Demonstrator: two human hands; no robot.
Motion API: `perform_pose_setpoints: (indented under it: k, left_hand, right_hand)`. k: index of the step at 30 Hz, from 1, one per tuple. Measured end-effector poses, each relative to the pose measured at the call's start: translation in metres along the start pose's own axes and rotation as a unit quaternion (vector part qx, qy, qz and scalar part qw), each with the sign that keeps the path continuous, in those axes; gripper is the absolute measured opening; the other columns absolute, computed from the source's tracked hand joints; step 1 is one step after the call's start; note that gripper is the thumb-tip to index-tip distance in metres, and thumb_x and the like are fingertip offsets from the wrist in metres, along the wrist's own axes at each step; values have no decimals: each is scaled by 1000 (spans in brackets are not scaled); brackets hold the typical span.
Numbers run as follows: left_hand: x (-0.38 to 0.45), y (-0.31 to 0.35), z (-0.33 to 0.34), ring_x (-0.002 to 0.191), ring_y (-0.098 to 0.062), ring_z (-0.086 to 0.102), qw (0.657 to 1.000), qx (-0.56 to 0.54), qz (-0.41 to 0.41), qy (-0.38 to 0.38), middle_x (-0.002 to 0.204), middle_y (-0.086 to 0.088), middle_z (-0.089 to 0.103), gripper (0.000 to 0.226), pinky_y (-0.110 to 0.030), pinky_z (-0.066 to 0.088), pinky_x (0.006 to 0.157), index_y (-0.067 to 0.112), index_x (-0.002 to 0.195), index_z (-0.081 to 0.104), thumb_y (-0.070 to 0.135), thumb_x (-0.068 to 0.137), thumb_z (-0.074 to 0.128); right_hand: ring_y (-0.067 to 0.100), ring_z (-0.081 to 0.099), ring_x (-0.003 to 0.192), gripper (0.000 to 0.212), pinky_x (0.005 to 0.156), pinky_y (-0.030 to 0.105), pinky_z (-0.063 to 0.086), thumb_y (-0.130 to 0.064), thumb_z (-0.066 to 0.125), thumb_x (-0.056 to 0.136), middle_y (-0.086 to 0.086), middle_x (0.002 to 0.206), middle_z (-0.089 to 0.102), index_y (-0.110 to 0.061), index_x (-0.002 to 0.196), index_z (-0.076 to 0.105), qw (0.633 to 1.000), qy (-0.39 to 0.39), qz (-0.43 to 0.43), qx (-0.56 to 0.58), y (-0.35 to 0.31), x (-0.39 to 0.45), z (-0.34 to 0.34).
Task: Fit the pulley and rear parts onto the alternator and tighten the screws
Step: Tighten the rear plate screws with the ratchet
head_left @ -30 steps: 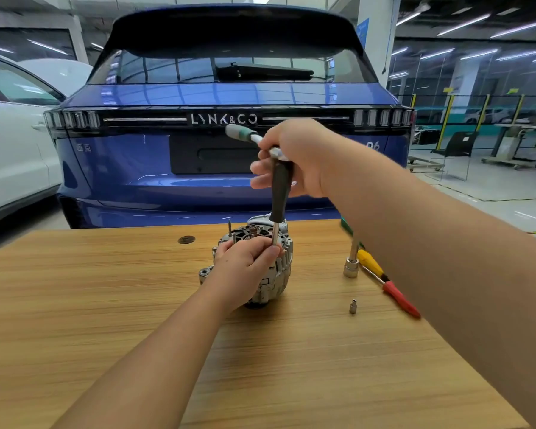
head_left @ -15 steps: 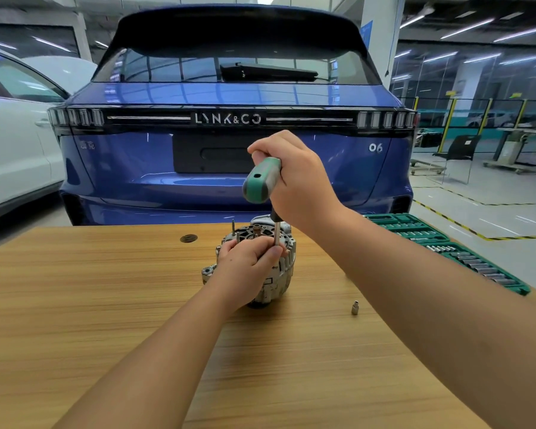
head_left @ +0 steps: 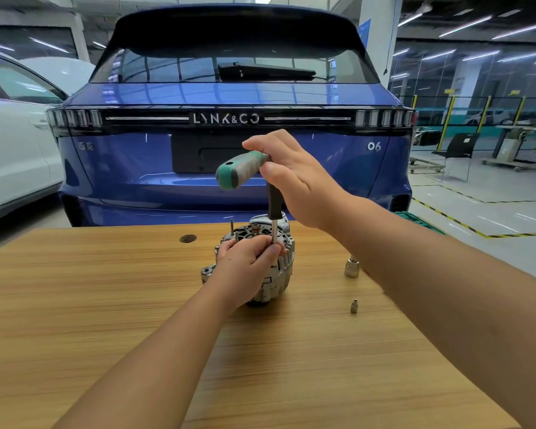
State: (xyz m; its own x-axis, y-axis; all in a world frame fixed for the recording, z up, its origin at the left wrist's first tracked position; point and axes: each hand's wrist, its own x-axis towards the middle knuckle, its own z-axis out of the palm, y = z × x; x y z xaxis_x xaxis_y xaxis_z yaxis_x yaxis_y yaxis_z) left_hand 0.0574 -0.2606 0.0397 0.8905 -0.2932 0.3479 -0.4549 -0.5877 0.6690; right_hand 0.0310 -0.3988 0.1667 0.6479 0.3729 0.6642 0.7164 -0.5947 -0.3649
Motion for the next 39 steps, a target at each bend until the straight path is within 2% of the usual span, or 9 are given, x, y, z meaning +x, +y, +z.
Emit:
perform_pose_setpoints:
  k: [8, 12, 14, 17, 19, 22, 26, 35, 39]
  left_hand:
    - [-4, 7, -3, 94, 35, 35, 1000, -26, -6, 3, 87, 43, 61, 37, -43, 6, 118, 39, 88, 66, 40, 107, 35]
    - [-7, 9, -5, 93, 37, 33, 1000, -28, -8, 3, 81, 51, 54, 36, -49, 12, 119, 39, 91, 67, 40, 107, 35]
    - [-9, 10, -7, 103, 15, 49, 999, -36, -14, -1, 71, 46, 56, 35, -59, 20, 118, 42, 89, 66, 41, 107, 37]
    - [-9, 11, -8, 103, -16, 58, 999, -40, -17, -5, 65, 42, 56, 34, -65, 25, 114, 45, 88, 66, 42, 106, 38]
    - [-9, 9, -6, 107, -3, 51, 999, -33, -18, 1, 76, 46, 57, 35, -57, 18, 118, 48, 88, 67, 44, 106, 37]
    - [-7, 6, -6, 124, -15, 45, 999, -43, -22, -10, 92, 47, 56, 30, -57, 24, 116, 60, 94, 63, 49, 104, 37]
    - [-6, 4, -9, 129, -25, 45, 998, -59, -24, -25, 95, 49, 55, 26, -60, 29, 113, 62, 97, 62, 57, 98, 36]
    - [-7, 2, -10, 138, -28, 36, 998, -54, -22, -34, 100, 42, 59, 31, -60, 30, 113, 62, 100, 62, 65, 91, 32]
    - [-6, 1, -10, 131, -20, 44, 998, -52, -9, -28, 103, 45, 57, 26, -59, 28, 114, 61, 101, 60, 54, 101, 35]
  right_hand:
    - [12, 49, 105, 37, 88, 32, 41, -34, 37, 107, -12, 108, 51, -26, 137, 58, 992, -25, -22, -125, -2, 8, -12]
    - [18, 51, 72, 34, 63, 37, 42, -38, 43, 104, -5, 74, 54, -22, 85, 66, 979, -16, 24, -203, -12, 24, -14]
    - [22, 49, 61, 32, 55, 36, 40, -31, 47, 101, 1, 64, 52, -16, 76, 63, 969, -16, 118, -215, -15, 35, -16]
    - [26, 68, 62, 19, 61, 38, 61, -17, 52, 99, 6, 65, 65, -4, 103, 65, 950, 9, 312, 3, -20, 43, -19]
    - [21, 72, 62, 21, 67, 40, 58, -19, 52, 99, 1, 64, 69, -7, 110, 65, 858, 40, 415, 299, -26, 39, -23]
    - [15, 70, 70, 31, 86, 44, 43, -23, 50, 99, -4, 71, 71, -14, 127, 60, 776, 27, 412, 477, -23, 30, -20]
    - [10, 57, 56, 35, 58, 28, 46, -12, 49, 99, 1, 76, 60, -10, 134, 54, 715, 111, 415, 552, -27, 34, -12]
    - [12, 53, 51, 1, 76, 40, 44, -19, 55, 88, -6, 67, 58, -18, 88, 55, 741, 1, 441, 506, -25, 32, -18]
    - [13, 57, 56, 11, 67, 37, 44, -15, 50, 91, -4, 66, 58, -14, 100, 55, 709, 57, 471, 521, -25, 36, -18]
